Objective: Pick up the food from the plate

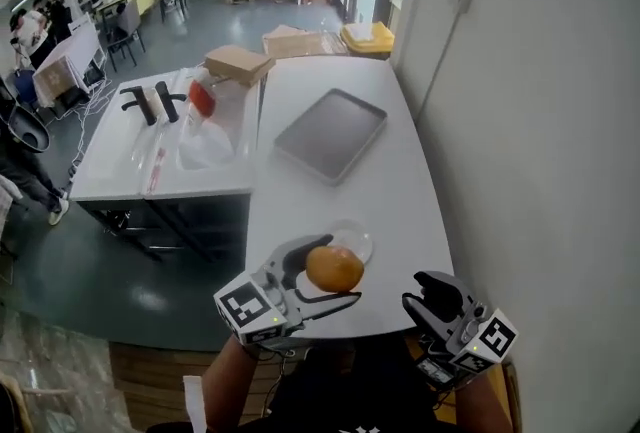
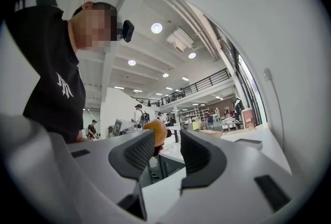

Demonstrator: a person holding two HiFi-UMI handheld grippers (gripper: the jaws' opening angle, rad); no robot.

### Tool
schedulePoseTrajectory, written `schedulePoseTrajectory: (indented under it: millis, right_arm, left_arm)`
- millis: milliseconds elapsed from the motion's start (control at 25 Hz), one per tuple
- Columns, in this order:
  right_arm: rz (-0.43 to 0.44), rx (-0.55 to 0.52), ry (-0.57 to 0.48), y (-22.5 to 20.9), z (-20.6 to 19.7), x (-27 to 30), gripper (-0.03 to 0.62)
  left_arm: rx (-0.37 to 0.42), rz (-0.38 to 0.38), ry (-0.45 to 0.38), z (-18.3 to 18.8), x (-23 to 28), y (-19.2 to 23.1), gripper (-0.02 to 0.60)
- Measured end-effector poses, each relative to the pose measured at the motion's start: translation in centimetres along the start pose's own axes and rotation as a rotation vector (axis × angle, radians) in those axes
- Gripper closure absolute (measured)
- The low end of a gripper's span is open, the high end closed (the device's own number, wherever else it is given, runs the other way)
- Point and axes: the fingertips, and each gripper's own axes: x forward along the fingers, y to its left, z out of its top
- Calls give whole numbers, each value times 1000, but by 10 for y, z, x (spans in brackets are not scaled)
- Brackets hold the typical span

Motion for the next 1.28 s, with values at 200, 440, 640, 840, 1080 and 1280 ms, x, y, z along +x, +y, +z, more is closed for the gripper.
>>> schedulePoseTrajectory:
  millis: [200,440,640,840,1080,1280]
  right_arm:
    - [-1,-3,-35,29,17,-22,461]
    - [4,-33,-24,32,19,-39,491]
    - [69,8,-48,17,22,-50,536]
    - [180,18,-38,6,24,-61,571]
    - [228,48,-45,-10,17,-71,572]
    - [262,28,-31,0,17,-76,572]
  left_arm:
    - [-70,-6,-175,45,-26,-36,147]
    - [-48,11,-154,57,-25,-72,147]
    - [-55,86,-110,54,-7,-86,147]
    - [-75,142,-133,45,14,-96,147]
    - [-106,207,-203,40,21,-104,147]
    - [-65,238,-213,40,16,-112,147]
